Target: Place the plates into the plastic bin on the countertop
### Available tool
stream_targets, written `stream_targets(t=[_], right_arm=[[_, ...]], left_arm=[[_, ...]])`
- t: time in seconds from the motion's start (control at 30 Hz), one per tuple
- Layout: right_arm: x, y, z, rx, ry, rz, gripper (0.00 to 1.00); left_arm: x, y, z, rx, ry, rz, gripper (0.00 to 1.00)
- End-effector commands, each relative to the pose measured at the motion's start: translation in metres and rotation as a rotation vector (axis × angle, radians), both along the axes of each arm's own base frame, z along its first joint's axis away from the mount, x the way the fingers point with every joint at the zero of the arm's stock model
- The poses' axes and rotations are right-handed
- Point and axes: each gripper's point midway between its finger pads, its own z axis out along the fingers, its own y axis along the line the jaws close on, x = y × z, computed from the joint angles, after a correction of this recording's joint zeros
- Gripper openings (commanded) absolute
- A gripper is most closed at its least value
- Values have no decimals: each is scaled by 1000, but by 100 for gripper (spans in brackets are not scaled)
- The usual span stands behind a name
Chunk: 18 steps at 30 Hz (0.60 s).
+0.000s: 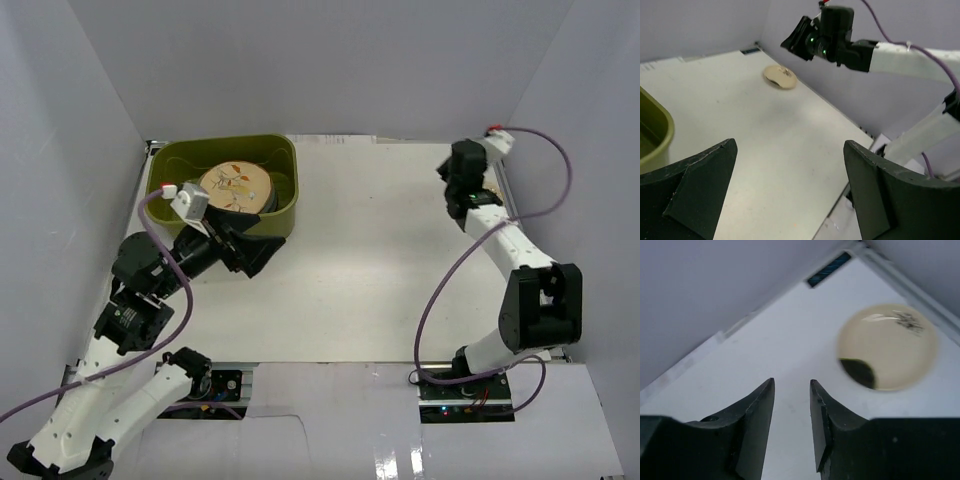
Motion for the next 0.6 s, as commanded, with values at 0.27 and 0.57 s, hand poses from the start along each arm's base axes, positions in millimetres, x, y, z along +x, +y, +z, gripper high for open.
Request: stream_targets(t=[0.27,0.57], right_arm=[[-33,-141,-128,337,85,-356,64],[-32,-180,-185,467,136,-508,66]], left_arm=[[-20,-43,-84,102,89,-254,98],[-16,-48,-113,166,121,-244,98]])
